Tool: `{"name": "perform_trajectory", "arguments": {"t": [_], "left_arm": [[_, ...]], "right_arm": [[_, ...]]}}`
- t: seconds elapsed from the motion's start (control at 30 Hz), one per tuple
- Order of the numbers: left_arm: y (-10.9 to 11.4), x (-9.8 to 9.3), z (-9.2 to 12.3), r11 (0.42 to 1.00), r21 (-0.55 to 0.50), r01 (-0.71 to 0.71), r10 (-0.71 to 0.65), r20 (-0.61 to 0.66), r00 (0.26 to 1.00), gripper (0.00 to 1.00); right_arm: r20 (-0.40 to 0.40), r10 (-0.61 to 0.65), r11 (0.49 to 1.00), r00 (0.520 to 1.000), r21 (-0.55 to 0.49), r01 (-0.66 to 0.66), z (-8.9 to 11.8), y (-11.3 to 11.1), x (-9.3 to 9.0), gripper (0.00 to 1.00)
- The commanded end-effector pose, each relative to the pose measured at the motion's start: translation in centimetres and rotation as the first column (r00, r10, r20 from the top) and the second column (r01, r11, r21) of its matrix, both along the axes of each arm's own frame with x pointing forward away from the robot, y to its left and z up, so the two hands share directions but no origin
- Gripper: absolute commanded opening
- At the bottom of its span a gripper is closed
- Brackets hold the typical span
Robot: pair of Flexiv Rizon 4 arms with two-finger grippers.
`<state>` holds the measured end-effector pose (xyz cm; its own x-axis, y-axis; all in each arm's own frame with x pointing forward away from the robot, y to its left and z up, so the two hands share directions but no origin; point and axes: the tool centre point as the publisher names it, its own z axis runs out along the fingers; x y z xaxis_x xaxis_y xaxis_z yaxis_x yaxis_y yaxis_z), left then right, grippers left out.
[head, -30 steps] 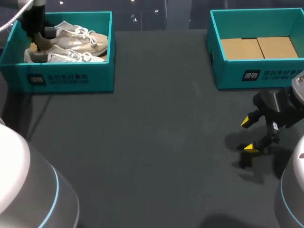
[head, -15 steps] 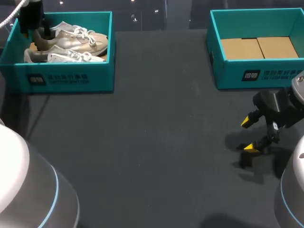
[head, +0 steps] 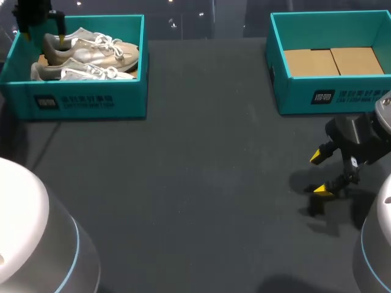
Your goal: Take the shoe out of the shoebox, open the shoe tongue, remove and reinsert the insole, then place the shoe into the shoebox
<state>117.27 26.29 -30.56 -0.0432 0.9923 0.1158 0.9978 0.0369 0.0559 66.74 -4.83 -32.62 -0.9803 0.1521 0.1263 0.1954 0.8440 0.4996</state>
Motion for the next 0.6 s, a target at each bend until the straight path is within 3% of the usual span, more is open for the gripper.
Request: {"name": "perform_trajectory", "arguments": {"t": [0.03, 0.6], "left_arm": [[-0.2, -3.2, 2.2, 1.0, -0.005, 0.007, -0.007, 0.03, 1.0, 1.0], [1.3, -10.6, 5.1, 1.0, -0.014, -0.017, 0.017, 0.003, 1.0, 1.0]], "right_arm": [[0.002, -0.001, 1.0, 1.0, -0.002, 0.001, 0.0, 0.0, -0.1, 1.0], [0.002, -0.001, 1.0, 1.0, -0.002, 0.001, 0.0, 0.0, -0.1, 1.0]]}}
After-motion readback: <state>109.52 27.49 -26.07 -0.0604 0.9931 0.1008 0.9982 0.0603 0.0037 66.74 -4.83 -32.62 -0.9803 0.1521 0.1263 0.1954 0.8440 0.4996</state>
